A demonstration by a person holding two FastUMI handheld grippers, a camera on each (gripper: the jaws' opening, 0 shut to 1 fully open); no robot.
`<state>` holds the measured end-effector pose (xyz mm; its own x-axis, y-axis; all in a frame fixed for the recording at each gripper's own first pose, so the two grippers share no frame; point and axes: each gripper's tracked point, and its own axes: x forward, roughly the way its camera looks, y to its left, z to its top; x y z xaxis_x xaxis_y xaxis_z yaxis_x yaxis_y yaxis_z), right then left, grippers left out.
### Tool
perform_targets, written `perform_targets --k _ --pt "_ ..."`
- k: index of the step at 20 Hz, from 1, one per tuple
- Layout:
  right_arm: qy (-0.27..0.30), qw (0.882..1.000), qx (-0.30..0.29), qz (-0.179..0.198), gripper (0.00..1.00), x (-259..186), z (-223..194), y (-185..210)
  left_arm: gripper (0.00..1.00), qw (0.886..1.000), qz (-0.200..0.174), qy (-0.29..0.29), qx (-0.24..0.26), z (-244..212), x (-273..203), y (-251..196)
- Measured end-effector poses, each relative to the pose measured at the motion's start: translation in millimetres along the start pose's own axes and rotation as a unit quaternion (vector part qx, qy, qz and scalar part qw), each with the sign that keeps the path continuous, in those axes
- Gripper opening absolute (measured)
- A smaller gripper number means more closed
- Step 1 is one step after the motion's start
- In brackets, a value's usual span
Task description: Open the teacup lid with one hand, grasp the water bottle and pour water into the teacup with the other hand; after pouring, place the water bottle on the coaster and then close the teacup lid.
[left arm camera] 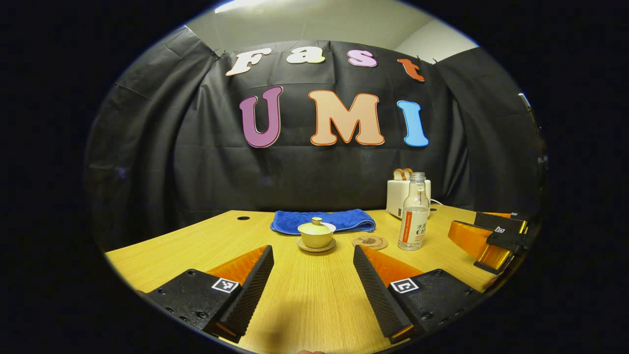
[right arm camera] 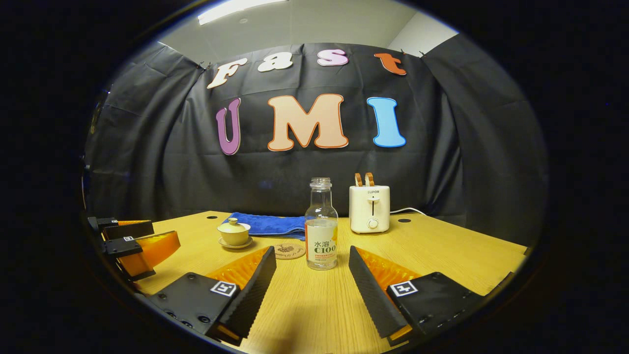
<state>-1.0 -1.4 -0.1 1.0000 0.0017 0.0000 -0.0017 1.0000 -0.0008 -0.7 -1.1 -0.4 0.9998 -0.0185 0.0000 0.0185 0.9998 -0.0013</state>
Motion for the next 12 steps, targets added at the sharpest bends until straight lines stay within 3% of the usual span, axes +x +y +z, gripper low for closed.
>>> perform_targets --k 5,8,12 --pt "0.0 1.0 0.0 0.0 0.95 0 0 0 0.96 1.0 -0.001 0.0 0.0 0 1 0" --pt "0.001 1.0 0.0 0.008 0.95 1 -1 1 0.95 1.0 -0.028 -0.003 0.0 0 3 -10" --pt "0.0 1.0 0.0 0.01 0.95 1 -2 1 0.94 1.0 -0.012 0.0 0.001 -1 25 0"
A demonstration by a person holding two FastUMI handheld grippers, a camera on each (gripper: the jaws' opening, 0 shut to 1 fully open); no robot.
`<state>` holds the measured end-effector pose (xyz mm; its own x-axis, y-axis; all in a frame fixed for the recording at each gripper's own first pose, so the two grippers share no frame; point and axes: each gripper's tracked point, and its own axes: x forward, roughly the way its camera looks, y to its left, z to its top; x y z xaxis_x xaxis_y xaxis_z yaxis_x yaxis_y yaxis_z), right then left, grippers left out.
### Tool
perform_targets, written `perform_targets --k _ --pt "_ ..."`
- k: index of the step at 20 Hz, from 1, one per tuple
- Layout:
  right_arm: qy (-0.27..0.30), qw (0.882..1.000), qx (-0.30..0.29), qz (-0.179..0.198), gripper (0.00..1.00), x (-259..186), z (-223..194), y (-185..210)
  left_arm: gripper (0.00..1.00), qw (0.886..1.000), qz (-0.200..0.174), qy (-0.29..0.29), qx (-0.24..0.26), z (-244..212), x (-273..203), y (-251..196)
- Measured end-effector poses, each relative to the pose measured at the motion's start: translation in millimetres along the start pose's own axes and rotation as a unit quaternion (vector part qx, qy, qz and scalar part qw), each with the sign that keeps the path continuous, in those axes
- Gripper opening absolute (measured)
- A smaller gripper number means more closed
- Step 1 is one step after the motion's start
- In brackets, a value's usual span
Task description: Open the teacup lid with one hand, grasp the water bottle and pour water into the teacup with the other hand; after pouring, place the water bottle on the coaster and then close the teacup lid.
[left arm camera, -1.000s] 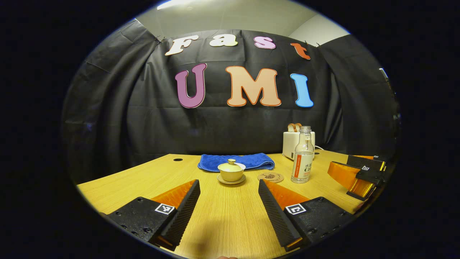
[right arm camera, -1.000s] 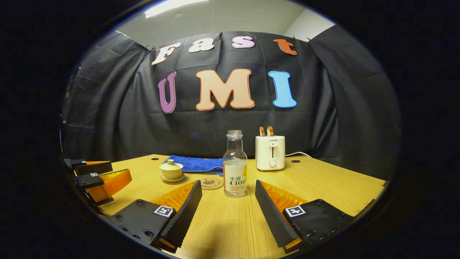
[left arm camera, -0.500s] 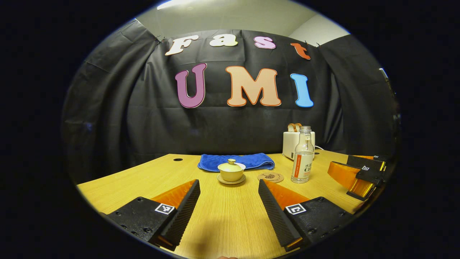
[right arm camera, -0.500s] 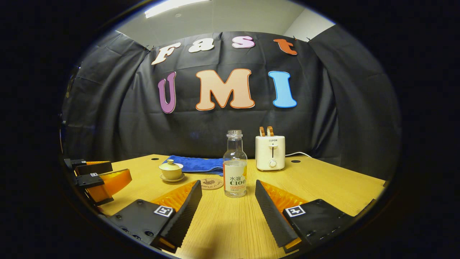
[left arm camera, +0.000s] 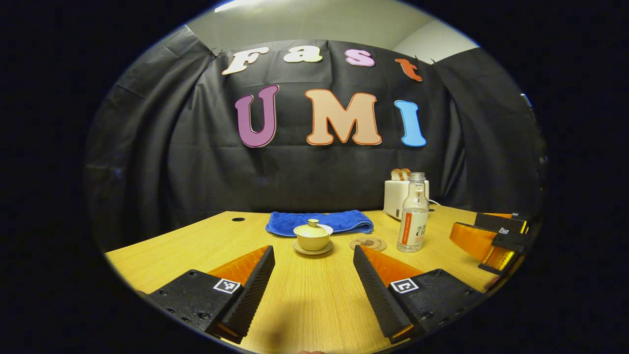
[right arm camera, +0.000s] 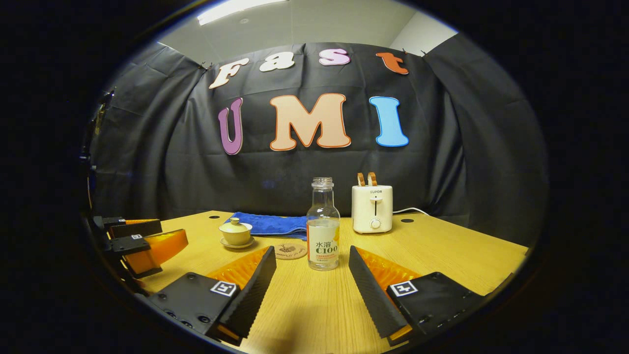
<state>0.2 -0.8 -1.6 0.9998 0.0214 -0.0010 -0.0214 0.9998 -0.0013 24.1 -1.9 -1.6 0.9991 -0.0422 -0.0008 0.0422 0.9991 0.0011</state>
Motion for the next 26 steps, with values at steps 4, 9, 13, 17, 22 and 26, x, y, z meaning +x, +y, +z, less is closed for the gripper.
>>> perform_targets --k 4,9,13,17,22,26 --pt "0.001 1.0 0.001 -0.008 0.95 2 0 -6 0.94 1.0 -0.013 0.001 0.0 -1 44 -5" --pt "0.001 1.0 0.002 -0.027 0.96 19 5 -43 0.94 0.999 -0.016 0.018 0.032 -8 120 -7" --pt "0.0 0.999 0.001 -0.037 0.95 16 3 -52 0.94 0.998 -0.014 0.038 0.044 -15 164 -7" --pt "0.0 0.999 0.0 -0.04 0.96 17 3 -55 0.94 0.998 -0.01 0.06 0.028 -24 188 -3" --pt "0.0 0.999 -0.001 -0.045 0.96 18 3 -59 0.94 0.997 -0.007 0.062 0.034 -24 202 -2" --pt "0.0 0.999 -0.001 -0.047 0.95 20 3 -62 0.9 0.997 -0.013 0.065 0.041 -25 205 -5"
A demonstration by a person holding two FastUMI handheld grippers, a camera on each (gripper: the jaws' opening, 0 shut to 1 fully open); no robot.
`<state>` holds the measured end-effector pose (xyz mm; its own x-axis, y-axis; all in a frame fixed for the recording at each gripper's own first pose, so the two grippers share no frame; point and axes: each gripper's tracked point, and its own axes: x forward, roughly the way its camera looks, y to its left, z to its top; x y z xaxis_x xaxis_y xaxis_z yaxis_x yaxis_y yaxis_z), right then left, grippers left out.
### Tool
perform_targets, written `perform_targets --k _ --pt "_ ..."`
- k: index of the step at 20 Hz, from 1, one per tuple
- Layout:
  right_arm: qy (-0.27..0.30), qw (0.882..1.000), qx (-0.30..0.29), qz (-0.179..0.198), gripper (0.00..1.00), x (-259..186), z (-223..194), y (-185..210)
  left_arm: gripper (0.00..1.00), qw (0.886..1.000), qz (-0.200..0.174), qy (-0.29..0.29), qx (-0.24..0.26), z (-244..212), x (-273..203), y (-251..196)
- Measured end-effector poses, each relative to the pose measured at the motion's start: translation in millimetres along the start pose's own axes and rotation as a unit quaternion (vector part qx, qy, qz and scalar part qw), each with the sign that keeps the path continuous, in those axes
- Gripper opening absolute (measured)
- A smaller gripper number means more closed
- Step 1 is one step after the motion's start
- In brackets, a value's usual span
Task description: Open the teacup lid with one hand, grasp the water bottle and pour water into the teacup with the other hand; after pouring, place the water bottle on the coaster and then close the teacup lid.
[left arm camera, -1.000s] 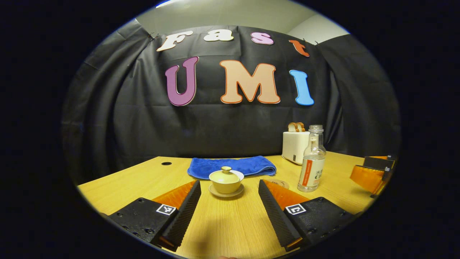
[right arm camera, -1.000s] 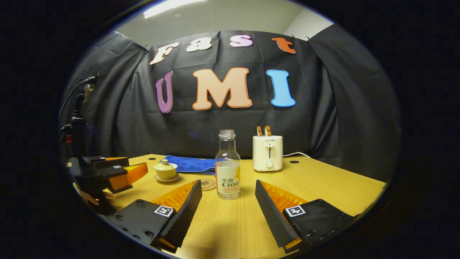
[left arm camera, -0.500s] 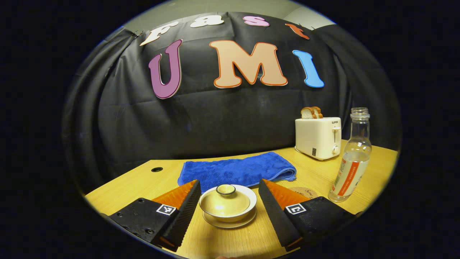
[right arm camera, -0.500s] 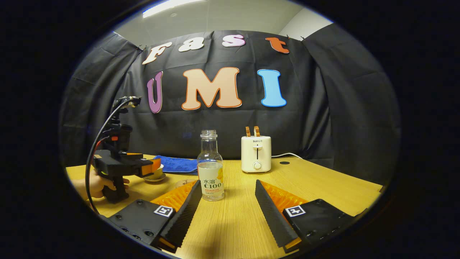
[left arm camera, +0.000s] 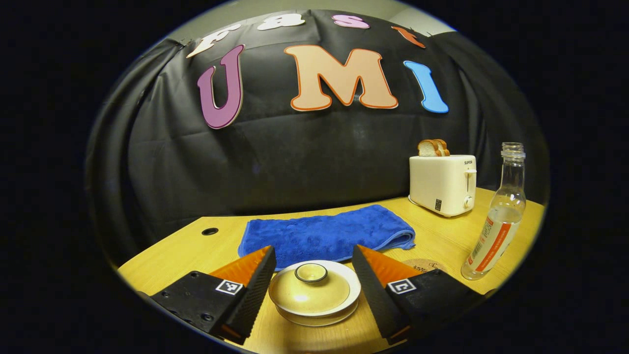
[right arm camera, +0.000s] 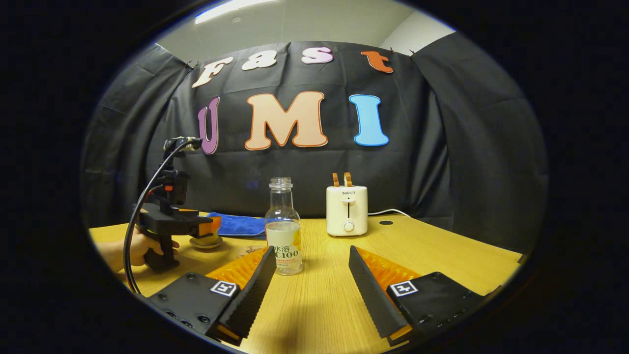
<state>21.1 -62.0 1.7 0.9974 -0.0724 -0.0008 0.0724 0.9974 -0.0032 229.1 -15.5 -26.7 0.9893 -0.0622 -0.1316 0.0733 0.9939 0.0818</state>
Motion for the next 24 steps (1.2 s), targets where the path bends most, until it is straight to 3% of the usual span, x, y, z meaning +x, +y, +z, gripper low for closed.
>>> perform_targets --k 3,4,7,14,24 --pt "0.0 1.0 0.0 0.001 0.95 0 0 0 0.78 1.0 0.003 0.009 0.01 -2 1 -1" --pt "0.0 1.0 0.0 0.002 0.95 0 0 -1 0.69 1.0 0.003 0.011 0.013 -3 2 -2" --pt "0.0 1.0 0.0 0.004 0.96 1 1 -1 0.6 1.0 0.004 0.013 0.014 -2 2 -1" --pt "0.0 1.0 0.0 0.001 0.96 1 0 -6 0.29 1.0 0.008 0.009 0.011 -2 2 2" --pt "0.0 1.0 -0.001 0.0 0.95 1 0 -7 0.22 0.999 0.028 -0.014 -0.021 2 -6 13"
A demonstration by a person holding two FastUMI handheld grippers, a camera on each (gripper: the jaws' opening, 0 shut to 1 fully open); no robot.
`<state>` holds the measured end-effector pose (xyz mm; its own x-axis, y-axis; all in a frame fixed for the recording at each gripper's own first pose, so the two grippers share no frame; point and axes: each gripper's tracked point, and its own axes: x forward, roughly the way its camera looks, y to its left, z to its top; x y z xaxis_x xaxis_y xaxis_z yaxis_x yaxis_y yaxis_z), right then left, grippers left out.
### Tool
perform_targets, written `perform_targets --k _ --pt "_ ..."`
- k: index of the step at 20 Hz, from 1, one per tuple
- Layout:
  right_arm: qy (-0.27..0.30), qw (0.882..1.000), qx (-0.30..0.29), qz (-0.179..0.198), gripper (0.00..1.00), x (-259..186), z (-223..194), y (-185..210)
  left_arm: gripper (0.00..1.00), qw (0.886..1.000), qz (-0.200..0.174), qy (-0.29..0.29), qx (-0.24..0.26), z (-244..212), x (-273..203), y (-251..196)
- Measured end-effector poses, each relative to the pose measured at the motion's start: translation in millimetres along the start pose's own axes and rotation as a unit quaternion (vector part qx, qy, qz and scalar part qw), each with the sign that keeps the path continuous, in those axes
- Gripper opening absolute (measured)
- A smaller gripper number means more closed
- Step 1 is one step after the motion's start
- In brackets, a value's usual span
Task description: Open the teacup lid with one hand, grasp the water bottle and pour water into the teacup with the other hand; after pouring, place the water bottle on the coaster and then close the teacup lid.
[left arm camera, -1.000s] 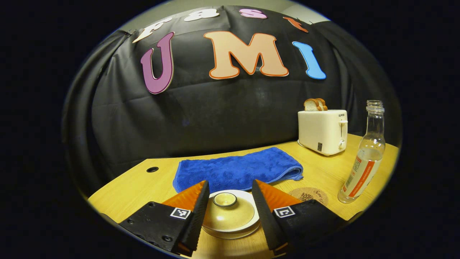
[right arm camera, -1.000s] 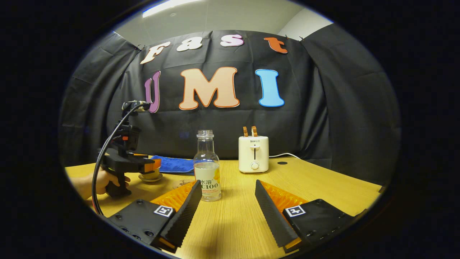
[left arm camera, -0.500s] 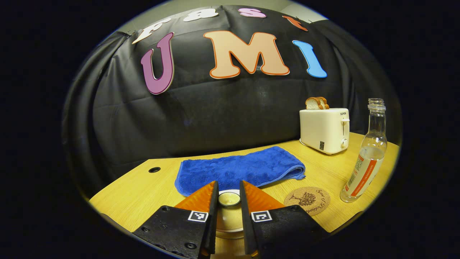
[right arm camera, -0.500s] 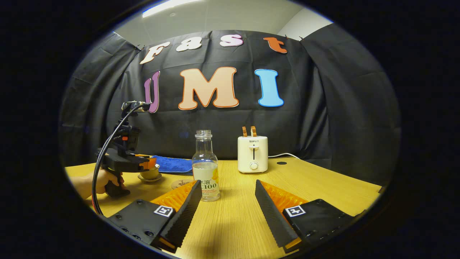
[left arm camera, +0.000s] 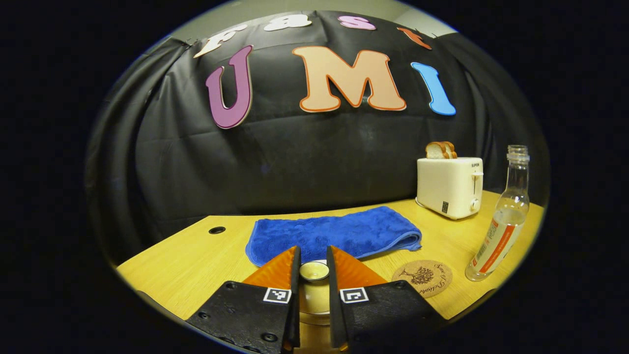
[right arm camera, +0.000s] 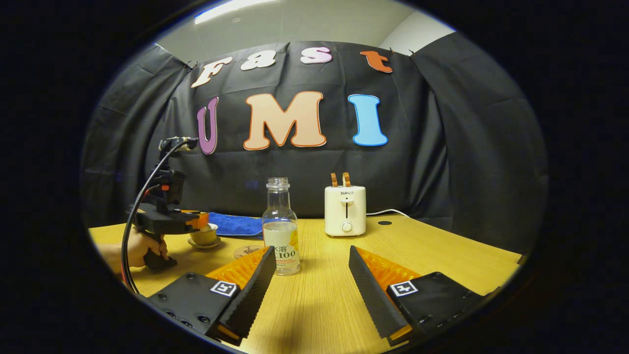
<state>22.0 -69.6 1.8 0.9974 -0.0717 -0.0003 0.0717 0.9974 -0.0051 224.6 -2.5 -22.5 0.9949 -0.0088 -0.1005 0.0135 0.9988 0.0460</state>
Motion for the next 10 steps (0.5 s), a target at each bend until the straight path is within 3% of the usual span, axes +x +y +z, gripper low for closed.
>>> perform_targets --k 10 --pt "0.002 1.0 0.002 0.03 0.96 10 -1 17 0.22 0.998 -0.003 -0.057 -0.002 14 -37 7"
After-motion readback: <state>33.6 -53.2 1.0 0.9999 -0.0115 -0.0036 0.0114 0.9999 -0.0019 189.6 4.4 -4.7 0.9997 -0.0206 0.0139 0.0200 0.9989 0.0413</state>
